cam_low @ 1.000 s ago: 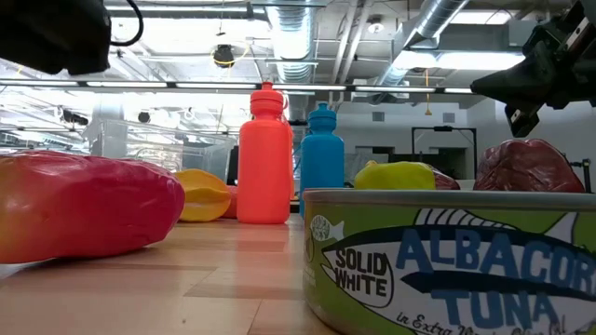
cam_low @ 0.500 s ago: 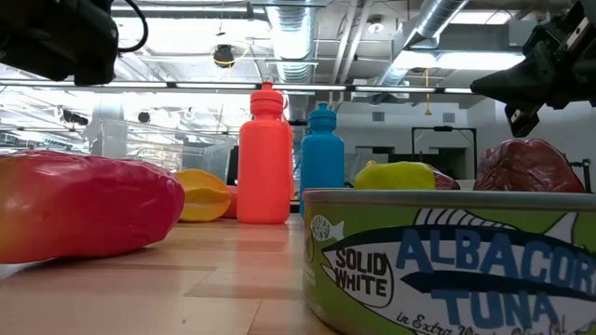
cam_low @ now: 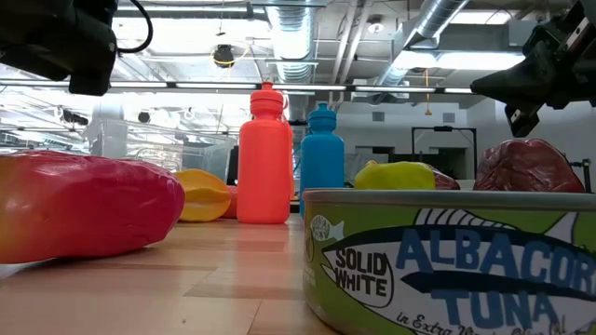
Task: Pick & Place Food Item
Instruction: Put the green water bottle into the transparent bin
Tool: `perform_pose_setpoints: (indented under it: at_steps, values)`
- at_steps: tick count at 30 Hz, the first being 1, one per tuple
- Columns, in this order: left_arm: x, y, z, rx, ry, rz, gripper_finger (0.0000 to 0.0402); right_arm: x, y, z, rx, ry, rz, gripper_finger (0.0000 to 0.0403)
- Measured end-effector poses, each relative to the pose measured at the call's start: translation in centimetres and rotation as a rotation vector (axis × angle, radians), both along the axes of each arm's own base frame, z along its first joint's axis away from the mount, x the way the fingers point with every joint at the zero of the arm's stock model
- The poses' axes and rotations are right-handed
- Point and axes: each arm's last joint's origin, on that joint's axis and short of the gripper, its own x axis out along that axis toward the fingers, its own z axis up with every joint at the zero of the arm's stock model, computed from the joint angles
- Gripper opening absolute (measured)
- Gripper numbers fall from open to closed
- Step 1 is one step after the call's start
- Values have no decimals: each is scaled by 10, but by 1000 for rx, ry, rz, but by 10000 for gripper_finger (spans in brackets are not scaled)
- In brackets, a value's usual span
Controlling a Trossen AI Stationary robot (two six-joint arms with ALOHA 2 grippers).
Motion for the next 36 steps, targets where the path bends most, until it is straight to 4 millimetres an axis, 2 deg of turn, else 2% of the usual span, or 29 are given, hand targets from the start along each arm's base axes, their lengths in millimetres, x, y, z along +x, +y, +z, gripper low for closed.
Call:
perform_pose_setpoints:
  at_steps: [10, 25, 36]
  values:
    - [0, 0, -1, 6, 7, 2, 223, 0, 0, 0, 0, 0, 0, 0]
    - [3, 0, -2, 15, 25, 100, 224, 0, 0, 0, 0, 0, 0, 0]
    - [5, 1, -2, 18, 53, 151, 281, 0, 0, 0, 0, 0, 0, 0]
